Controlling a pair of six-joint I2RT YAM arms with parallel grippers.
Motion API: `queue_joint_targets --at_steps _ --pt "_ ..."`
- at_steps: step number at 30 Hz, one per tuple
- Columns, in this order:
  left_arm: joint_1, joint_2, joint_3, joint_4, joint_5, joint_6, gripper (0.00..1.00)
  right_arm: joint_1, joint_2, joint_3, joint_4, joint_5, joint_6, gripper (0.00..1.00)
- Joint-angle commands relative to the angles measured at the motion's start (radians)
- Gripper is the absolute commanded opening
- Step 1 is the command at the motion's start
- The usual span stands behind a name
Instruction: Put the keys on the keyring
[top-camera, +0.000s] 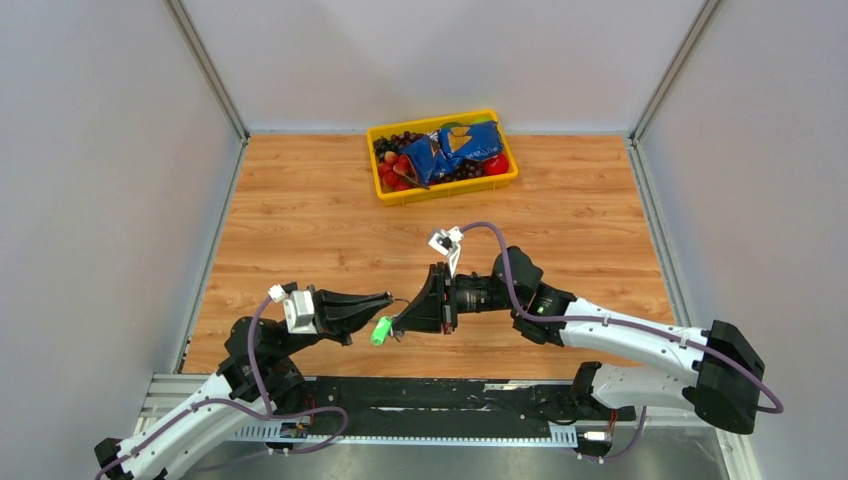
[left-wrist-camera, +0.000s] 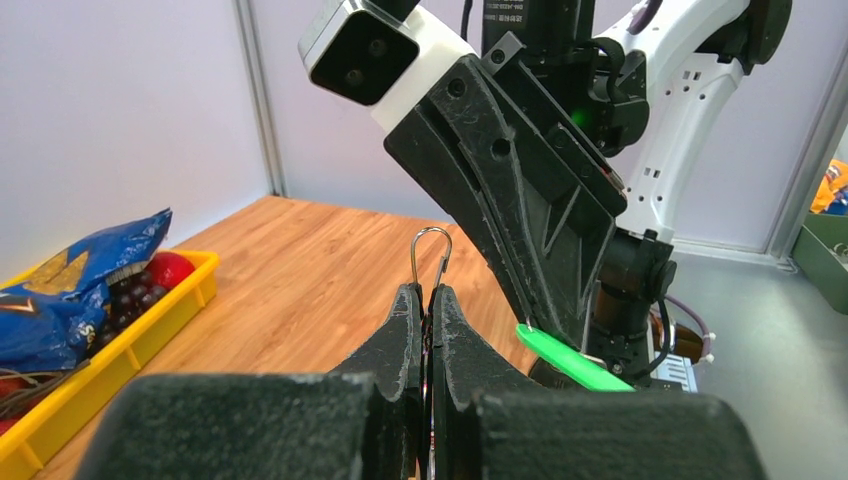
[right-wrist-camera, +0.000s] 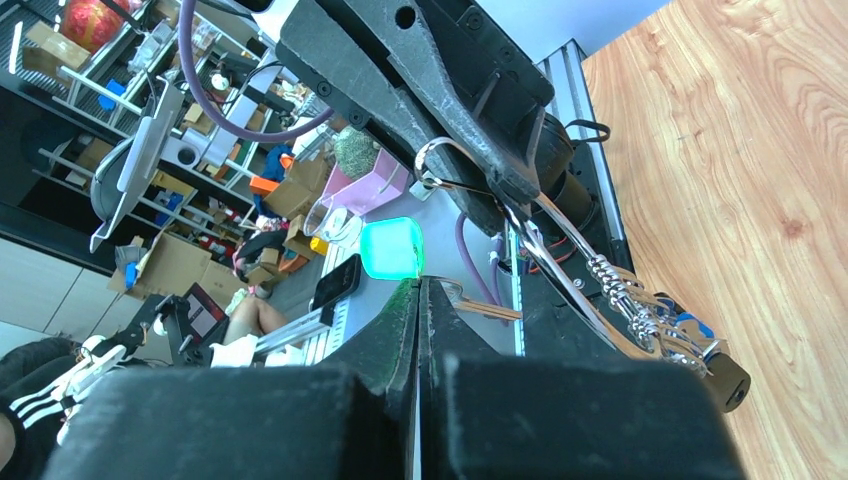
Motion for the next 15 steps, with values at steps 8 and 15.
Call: queue_joint_targets --at_steps 8,15 --pt "-0.003 -0.011 0.013 0.059 0.052 0.004 0.00 0.005 0.029 0.093 0.026 0.018 -0.008 0.00" --pt "-0.003 -0.015 0.011 0.074 0.088 -0.001 0.01 0.003 0.036 0.105 0.019 0.027 -0.004 0.00"
